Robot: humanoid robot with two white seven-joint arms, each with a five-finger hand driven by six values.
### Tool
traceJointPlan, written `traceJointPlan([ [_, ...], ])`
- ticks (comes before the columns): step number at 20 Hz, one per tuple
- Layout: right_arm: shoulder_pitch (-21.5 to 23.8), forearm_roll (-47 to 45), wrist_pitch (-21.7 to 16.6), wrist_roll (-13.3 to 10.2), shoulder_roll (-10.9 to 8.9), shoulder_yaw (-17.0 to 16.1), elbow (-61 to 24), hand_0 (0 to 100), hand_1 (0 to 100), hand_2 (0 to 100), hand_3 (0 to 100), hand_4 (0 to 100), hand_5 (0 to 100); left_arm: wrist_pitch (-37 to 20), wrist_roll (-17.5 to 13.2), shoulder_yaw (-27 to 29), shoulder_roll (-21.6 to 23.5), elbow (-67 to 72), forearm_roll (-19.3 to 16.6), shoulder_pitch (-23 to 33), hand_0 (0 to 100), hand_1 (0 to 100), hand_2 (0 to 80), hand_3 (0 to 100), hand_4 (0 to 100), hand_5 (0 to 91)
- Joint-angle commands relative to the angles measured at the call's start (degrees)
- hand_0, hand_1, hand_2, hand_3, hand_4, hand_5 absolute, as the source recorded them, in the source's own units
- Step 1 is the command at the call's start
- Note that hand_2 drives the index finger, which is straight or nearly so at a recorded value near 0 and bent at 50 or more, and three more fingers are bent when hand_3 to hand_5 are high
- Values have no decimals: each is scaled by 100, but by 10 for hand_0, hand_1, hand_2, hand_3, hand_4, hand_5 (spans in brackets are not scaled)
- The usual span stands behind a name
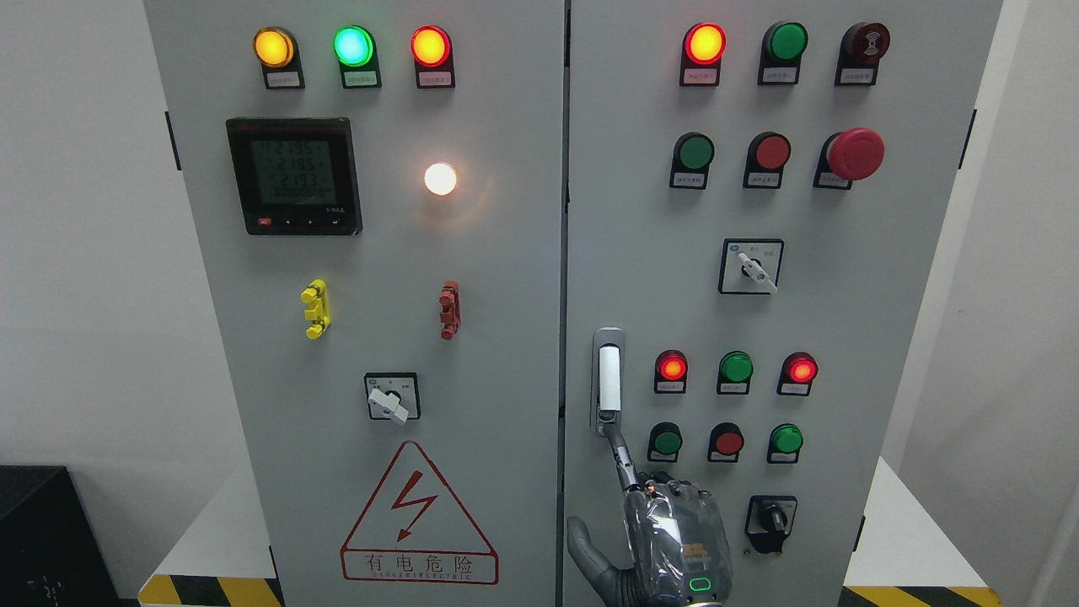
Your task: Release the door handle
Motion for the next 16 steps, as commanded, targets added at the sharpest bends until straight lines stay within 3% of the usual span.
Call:
traceJointPlan([
  [1, -11, -13, -15, -14, 12, 6, -156, 353, 242, 0, 769, 731, 742, 5, -5, 0, 0, 0, 0, 0, 0, 0, 44, 106, 8, 0],
  [16, -11, -22, -32, -14, 20, 50, -341, 359, 244, 39, 755, 729, 745, 5, -5, 0, 0, 0, 0, 0, 0, 0, 43, 106, 7, 0],
])
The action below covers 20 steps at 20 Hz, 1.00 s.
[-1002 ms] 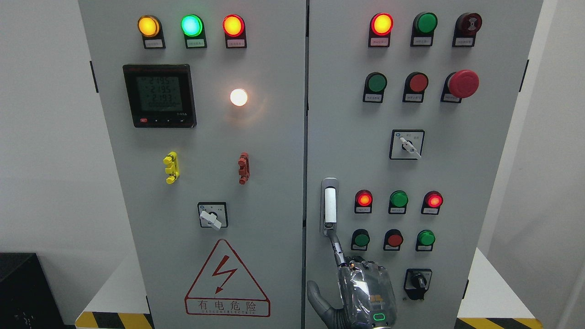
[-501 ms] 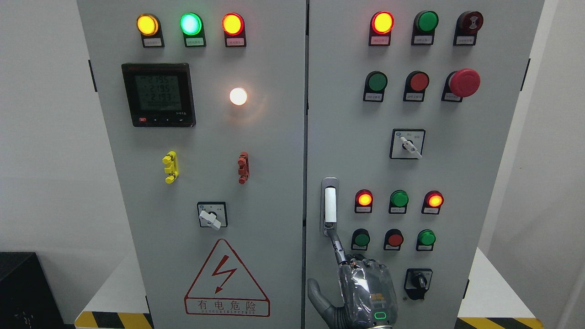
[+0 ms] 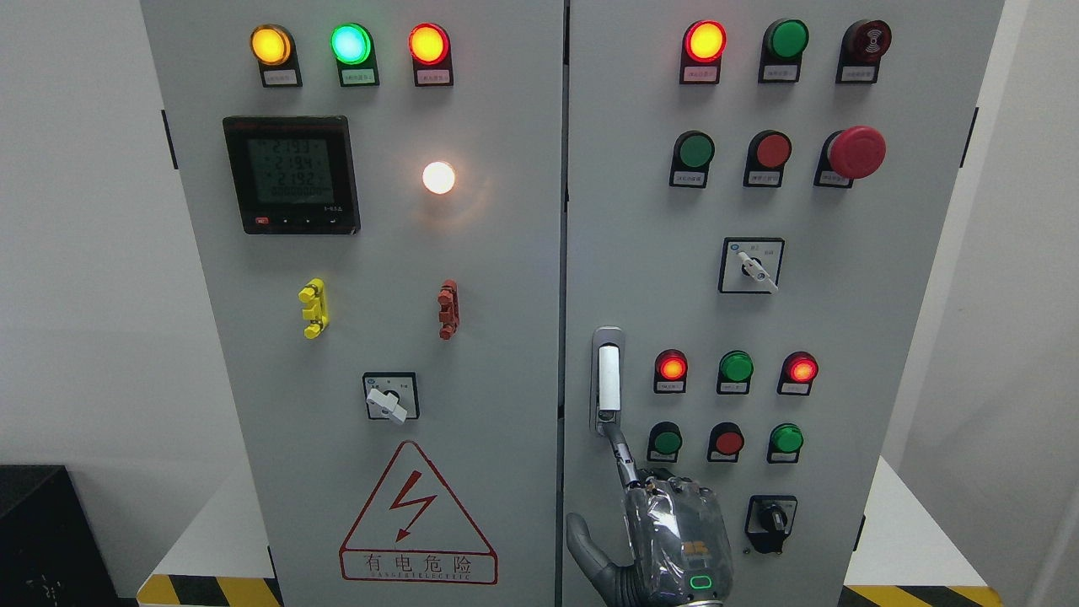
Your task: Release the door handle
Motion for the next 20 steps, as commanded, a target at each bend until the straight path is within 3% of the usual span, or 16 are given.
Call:
traceJointPlan([
  [1, -7, -1, -14, 6, 6, 19, -313, 360, 244, 38, 754, 729, 745, 4, -5, 0, 0, 0, 0, 0, 0, 0, 43, 106, 7, 0],
  [20, -33, -1, -14, 6, 15, 28, -515, 361, 246, 39, 750, 726, 745, 4, -5, 0, 0, 0, 0, 0, 0, 0, 44, 105, 7, 0],
])
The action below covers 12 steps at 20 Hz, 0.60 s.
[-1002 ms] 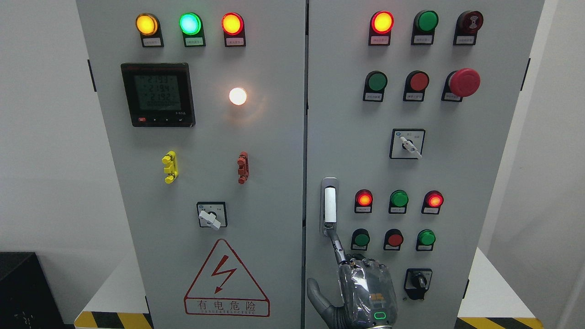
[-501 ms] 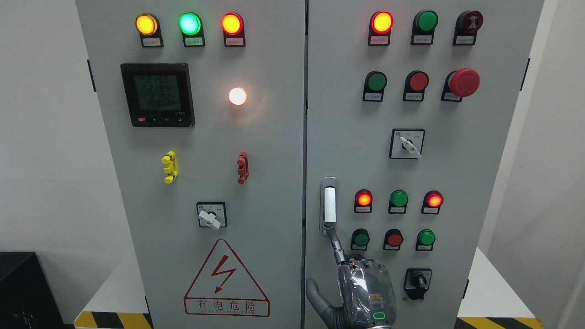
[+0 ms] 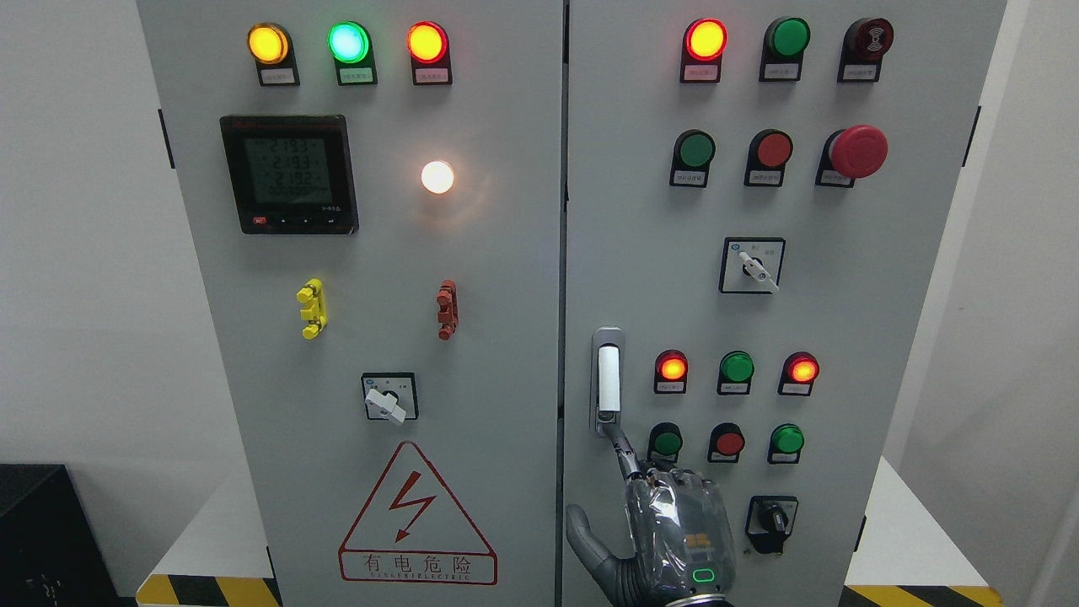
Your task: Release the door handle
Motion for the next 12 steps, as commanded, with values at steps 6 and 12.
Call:
traceJointPlan([
  [6, -2, 1, -10, -19, 6, 12, -281, 361, 248, 66, 749, 725, 745, 4, -5, 0, 0, 0, 0, 0, 0, 0, 44, 105, 7, 0],
  [12, 7, -8, -10, -19, 6, 29, -290, 362, 249, 99, 750, 726, 745, 4, -5, 0, 0, 0, 0, 0, 0, 0, 43, 105, 8, 0],
])
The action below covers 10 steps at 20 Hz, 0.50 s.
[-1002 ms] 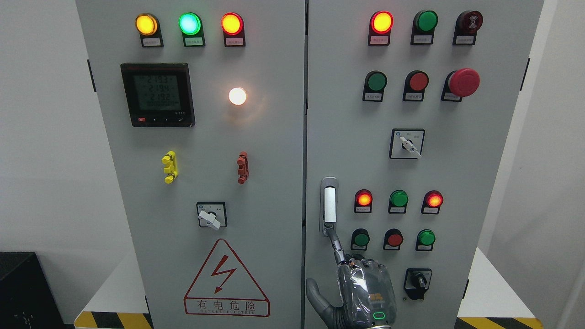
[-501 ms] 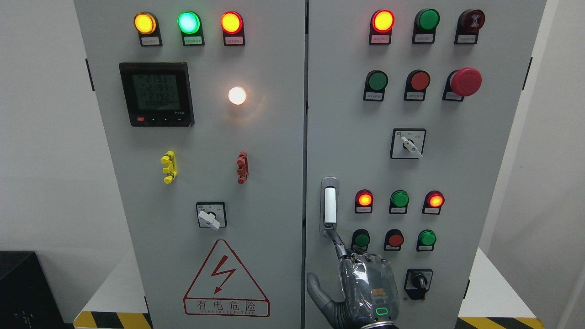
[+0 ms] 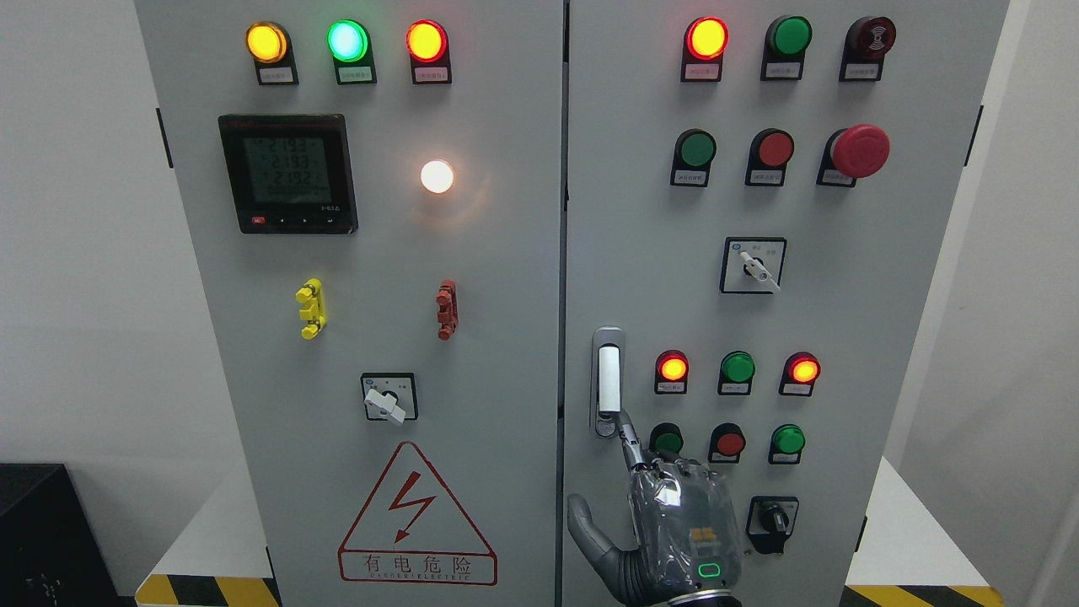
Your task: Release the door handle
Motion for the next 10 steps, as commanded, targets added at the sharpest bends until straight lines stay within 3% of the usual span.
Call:
traceJointPlan([
  [1, 9, -8, -2, -14, 2, 21, -109, 363, 249, 111, 750, 726, 745, 4, -5, 0, 0, 0, 0, 0, 0, 0, 43, 105, 8, 0],
  [10, 35, -35, -38, -31, 10, 21, -118, 384, 300, 204, 758, 723, 746, 4, -5, 0, 0, 0, -9, 0, 0, 0, 43, 104, 7, 0],
])
